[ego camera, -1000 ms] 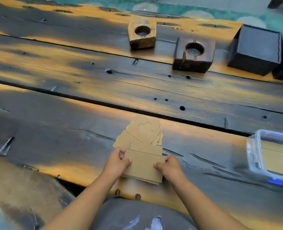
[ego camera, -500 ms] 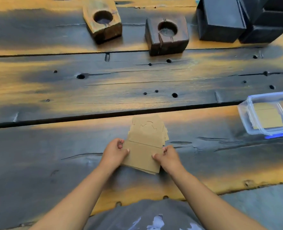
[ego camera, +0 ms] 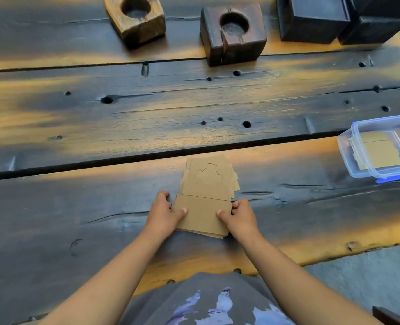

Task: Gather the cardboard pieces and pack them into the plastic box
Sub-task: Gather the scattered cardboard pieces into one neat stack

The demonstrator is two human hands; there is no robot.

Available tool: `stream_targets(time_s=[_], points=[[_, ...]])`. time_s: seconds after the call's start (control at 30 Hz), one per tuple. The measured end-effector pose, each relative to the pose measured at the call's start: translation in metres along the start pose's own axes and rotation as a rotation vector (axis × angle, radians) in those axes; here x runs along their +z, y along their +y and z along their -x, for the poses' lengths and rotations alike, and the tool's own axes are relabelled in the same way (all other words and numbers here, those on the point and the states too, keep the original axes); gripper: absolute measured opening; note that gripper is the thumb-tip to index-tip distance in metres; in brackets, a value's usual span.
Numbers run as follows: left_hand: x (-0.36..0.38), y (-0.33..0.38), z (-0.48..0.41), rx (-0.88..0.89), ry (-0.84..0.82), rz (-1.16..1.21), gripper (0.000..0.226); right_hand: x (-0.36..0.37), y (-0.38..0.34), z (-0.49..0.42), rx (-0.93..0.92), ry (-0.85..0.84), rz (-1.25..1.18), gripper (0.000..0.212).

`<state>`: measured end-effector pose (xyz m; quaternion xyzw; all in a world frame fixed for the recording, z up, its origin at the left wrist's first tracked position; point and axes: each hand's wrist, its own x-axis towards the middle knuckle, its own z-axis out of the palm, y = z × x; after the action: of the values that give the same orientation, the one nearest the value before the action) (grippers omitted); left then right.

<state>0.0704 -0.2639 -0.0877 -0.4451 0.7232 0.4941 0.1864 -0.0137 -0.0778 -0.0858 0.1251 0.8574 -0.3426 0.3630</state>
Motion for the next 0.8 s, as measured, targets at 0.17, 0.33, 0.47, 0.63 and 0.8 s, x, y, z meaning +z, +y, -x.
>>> stream_targets(time_s=[0.17, 0.33, 0.47, 0.63, 0.8], points=[[0.006, -0.002, 0.007, -0.011, -0.022, -0.031, 0.041, -0.001, 0.005, 0.005, 0.030, -0.063, -0.081, 0.028], [0.009, -0.004, 0.016, 0.039, 0.017, -0.023, 0.030, -0.009, 0.010, 0.010, -0.038, -0.094, -0.023, 0.030], [0.008, 0.004, 0.017, 0.084, 0.041, 0.031, 0.028, -0.020, 0.004, 0.007, -0.074, -0.079, -0.017, 0.031], [0.001, 0.022, 0.005, 0.126, 0.061, 0.065, 0.034, -0.031, -0.013, -0.009, -0.148, -0.045, -0.010, 0.031], [0.000, 0.041, -0.019, 0.106, 0.041, 0.014, 0.036, -0.035, -0.029, -0.029, -0.147, -0.034, 0.025, 0.033]])
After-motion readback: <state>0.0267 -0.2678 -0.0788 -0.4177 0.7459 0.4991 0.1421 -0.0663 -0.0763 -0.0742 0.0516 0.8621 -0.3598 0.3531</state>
